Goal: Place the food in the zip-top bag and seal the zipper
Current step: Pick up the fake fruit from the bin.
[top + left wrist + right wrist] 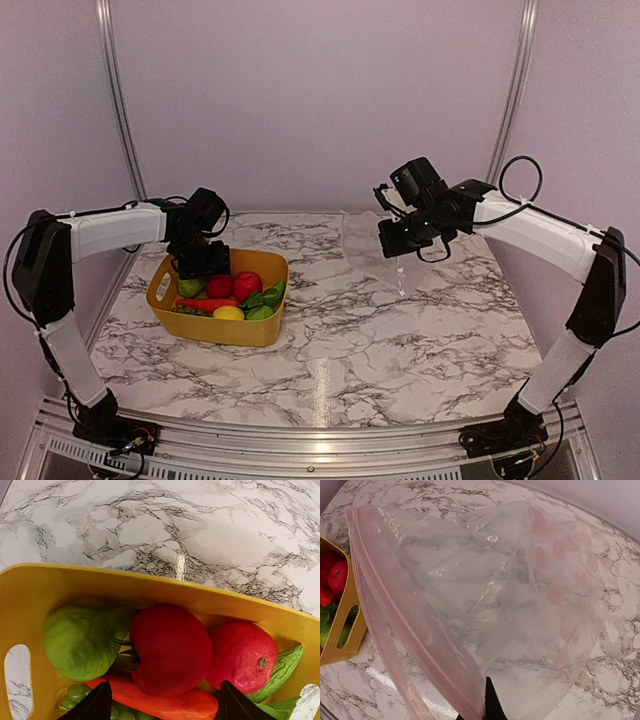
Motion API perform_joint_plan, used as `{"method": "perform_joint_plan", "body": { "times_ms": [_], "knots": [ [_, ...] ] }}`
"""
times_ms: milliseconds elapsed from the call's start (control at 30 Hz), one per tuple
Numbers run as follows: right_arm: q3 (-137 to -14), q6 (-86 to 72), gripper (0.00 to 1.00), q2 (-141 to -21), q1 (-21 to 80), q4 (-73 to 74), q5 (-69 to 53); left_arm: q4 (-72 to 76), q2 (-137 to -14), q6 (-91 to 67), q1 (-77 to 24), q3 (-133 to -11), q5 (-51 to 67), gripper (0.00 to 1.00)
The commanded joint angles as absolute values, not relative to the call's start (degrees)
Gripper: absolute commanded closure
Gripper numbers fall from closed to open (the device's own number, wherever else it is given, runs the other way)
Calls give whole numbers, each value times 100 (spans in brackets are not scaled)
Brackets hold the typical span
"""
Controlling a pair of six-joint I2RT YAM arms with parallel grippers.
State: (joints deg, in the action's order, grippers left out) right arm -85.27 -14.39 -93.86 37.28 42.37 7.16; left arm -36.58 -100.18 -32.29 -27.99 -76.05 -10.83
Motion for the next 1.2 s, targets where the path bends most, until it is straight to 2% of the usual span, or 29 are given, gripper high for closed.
{"method": "perform_joint_plan", "body": {
  "times_ms": [0,433,633,800,1000,1167],
  "knots": [
    [-8469,-1486,100,-9349,3772,4162,612,-3779,-10419,-3019,-2751,-7883,-982,25],
    [-8398,-1551,100,-9321,3776,4157,531,-3841,-11223,-2869,-2709,-8303,-1143,27],
    [-8360,-1614,100,-9317,3781,4157,506,-3878,-11289,-2715,-2706,-8356,-1075,42],
    [-8359,-1648,100,-9287,3780,4160,526,-3992,-10960,-2610,-2707,-8310,-1272,48],
    [-8402,-1665,100,-9290,3818,4189,493,-4230,-10251,-2569,-2707,-8311,-1450,49],
    [-8415,-1703,100,-9339,3872,4176,432,-4058,-9604,-2750,-2722,-8367,-857,49]
  ]
}}
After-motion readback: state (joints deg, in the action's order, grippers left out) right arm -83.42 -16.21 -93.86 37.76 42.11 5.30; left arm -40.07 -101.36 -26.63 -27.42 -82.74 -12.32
